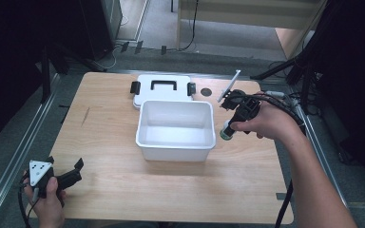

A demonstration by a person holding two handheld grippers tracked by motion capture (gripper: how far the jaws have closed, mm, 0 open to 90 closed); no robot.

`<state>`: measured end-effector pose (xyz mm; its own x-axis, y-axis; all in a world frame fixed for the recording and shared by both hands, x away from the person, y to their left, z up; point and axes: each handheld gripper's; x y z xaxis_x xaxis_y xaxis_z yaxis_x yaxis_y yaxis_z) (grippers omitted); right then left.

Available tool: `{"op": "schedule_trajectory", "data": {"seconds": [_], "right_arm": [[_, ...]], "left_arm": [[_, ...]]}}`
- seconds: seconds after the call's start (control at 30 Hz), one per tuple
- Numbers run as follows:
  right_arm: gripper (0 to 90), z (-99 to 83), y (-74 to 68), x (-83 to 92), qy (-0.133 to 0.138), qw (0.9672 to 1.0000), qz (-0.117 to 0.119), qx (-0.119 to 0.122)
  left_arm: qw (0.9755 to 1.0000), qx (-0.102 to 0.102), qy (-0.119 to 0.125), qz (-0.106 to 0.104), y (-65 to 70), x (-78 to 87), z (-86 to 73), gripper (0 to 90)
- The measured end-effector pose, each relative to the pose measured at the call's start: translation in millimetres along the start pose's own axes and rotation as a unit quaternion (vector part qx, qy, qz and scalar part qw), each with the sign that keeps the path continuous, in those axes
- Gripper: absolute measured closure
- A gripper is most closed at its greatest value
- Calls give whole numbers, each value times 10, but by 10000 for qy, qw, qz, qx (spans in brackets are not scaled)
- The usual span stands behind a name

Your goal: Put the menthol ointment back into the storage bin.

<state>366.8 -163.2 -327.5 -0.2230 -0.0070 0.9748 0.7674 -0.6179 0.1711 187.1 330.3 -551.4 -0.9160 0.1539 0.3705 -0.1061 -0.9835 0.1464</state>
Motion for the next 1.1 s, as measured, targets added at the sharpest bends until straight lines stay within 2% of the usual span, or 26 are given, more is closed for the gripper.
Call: {"op": "schedule_trajectory", "data": {"seconds": [0.37,0.63,0.7,0.73,0.87,0.93,0.97,1.0,1.1], "right_arm": [[520,292,-168,63,99,9995,80,302],[520,442,-271,-2,138,9983,174,531],[520,472,-289,-47,175,9973,165,696],[520,472,-289,-47,175,9973,165,696],[520,485,-307,-123,273,9941,117,1045],[520,485,-319,-170,305,9919,141,1228],[519,488,-330,-219,323,9896,137,1395],[519,488,-330,-219,323,9896,137,1395],[520,491,-355,-291,332,9863,66,1616]], "left_arm": [[10000,30,-18,-45,-13,-1,2,0],[10000,61,-14,-66,-21,-4,3,0],[10000,69,-18,-67,-23,-3,3,0],[9999,73,-15,-70,-23,-3,3,0],[9999,73,-18,-74,-24,-4,3,0],[9999,67,-17,-78,-24,-5,3,0],[9999,67,-16,-78,-23,-6,3,0],[9999,67,-20,-83,-23,-5,3,0],[9999,59,-24,-79,-23,-5,4,0]]}}
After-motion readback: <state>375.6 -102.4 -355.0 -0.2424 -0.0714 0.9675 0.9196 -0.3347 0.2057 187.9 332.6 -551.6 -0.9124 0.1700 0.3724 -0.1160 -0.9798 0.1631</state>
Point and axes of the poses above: each handheld gripper's, and its own axes: x roughly backward along the jaws, z roughly out of its top, y roughly to its right, and after that the axes turned 7 degrees about -z, right-handed
